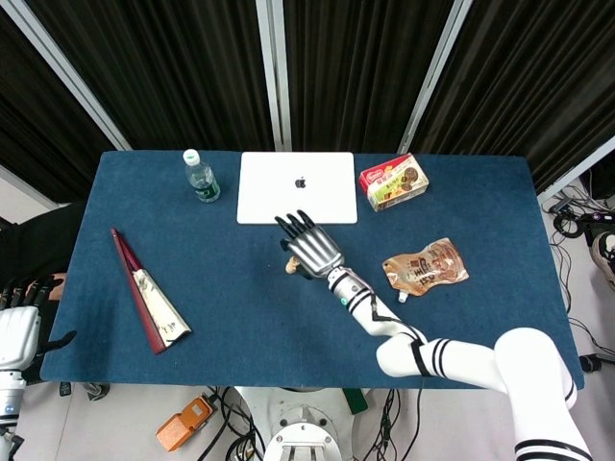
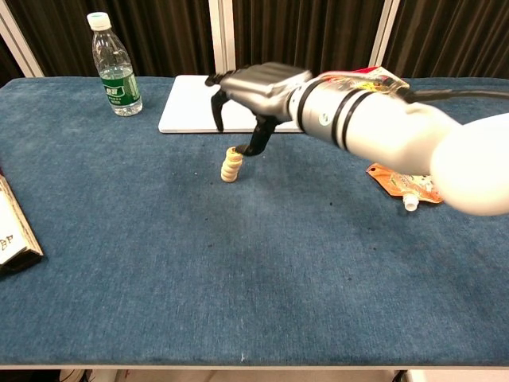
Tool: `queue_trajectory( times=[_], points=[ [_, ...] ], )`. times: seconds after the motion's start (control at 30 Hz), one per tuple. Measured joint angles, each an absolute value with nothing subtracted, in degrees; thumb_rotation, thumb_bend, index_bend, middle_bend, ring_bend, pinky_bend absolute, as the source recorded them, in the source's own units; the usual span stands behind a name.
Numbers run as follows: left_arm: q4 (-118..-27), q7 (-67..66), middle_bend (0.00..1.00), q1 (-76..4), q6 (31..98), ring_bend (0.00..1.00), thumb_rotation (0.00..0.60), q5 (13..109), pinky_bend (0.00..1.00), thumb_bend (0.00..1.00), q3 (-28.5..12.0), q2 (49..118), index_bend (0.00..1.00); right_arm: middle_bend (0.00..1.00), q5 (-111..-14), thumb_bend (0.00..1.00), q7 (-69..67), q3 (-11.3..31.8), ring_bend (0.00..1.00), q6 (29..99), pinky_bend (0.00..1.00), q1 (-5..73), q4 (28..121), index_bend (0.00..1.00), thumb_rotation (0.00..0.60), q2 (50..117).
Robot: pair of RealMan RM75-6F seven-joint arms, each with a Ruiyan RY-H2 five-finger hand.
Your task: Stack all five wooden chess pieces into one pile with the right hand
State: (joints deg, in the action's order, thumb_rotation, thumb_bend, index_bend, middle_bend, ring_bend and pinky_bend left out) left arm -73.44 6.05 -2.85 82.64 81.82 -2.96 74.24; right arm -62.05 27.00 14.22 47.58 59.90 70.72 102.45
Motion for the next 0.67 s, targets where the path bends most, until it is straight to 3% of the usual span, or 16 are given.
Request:
queue_trajectory(
  times=[0.13,0.23,0.3,0.67],
  points=[
    [-72.9,6.55,0.14,-3.31,82.49,0.09,0.6,82.02,0.01,0.0,-3.2,74.57,0.18,0.02,-63.1,0.46,26.42,13.73,0.0,51.95,0.02,56.66,74.35,0.32,0.6,98.43],
    [-72.4,6.62,0.14,-3.78,82.43,0.09,0.6,82.34,0.01,0.0,-3.38,75.03,0.18,0.05,-64.59,0.46,25.85,12.69,0.04,57.06,0.13,52.88,77.36,0.23,0.6,94.79],
    [-72.32,6.54,0.14,-4.14,82.43,0.09,0.6,82.65,0.01,0.0,-3.5,75.24,0.18,0.05,-66.02,0.46,25.11,11.53,0.04,61.45,0.15,49.35,80.02,0.18,0.6,91.54],
    [-75.25,4.39,0.14,-4.73,84.03,0.09,0.6,83.73,0.01,0.0,-3.99,74.4,0.18,0.0,-74.66,0.44,14.28,1.0,0.0,84.56,0.01,25.2,92.86,0.06,0.6,72.84]
  ],
)
